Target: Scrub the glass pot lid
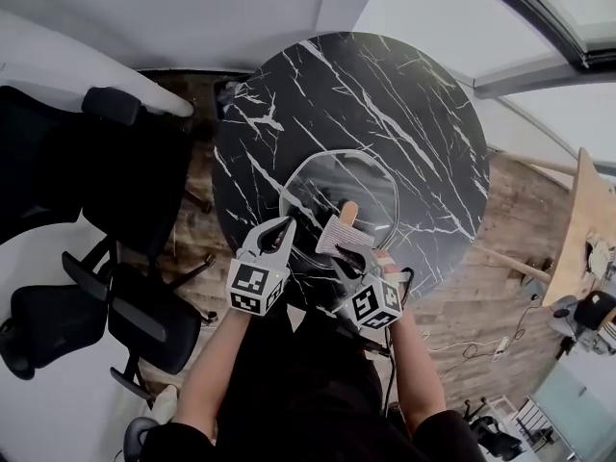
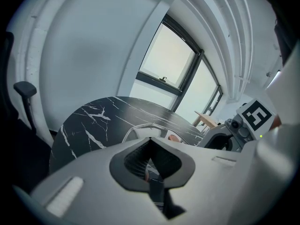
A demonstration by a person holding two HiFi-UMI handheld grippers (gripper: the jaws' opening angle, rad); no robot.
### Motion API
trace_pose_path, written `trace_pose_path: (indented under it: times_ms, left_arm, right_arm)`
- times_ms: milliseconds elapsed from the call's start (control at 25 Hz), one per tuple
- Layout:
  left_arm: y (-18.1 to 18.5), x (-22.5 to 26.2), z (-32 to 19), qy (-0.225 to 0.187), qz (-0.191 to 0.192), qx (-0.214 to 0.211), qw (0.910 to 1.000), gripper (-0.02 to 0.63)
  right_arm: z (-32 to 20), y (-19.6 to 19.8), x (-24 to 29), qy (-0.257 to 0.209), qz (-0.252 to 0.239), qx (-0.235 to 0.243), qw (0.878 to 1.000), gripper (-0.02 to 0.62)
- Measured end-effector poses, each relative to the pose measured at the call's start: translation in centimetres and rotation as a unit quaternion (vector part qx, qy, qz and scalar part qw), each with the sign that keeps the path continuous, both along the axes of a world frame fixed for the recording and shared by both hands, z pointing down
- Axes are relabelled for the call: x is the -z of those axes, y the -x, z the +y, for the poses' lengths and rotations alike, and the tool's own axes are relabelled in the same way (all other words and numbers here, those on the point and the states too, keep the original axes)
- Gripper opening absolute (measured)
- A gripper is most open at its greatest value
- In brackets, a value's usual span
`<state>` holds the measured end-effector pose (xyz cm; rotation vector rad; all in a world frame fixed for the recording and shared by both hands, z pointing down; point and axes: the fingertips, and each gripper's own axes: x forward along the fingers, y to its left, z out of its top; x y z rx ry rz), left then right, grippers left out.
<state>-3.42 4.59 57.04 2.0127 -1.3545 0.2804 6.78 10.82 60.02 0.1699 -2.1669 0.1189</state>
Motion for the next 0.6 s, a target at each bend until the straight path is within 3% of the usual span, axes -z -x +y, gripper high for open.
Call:
trace_pose_path:
  times_ms: [160, 280, 480, 600]
  left_arm:
    - [0.1, 0.4, -0.6, -0.003, -0.001, 0.001, 1.0000, 0.002]
    - [0.1, 0.8, -1.1, -0.007, -0.001, 0.002, 1.0000, 0.002]
    - [0.1, 1.4, -1.9, -0.014, 0.000, 0.007, 0.9999, 0.002]
    - [0.1, 1.7, -2.2, -0.018, -0.001, 0.009, 0.9998, 0.002]
  right_arm:
    - [2.1, -0.5, 1.4, 0.033, -0.008, 0.035, 0.999, 0.073]
    - [3.0, -1.2, 2.6, 0.056, -0.031, 0.021, 0.998, 0.072]
    - [-0.4, -2.2, 6.4, 0.040, -0.140, -0.090, 0.985, 0.072]
    - [-4.5, -4.7, 6.9, -0.002, -0.156, -0.186, 0.970, 0.072]
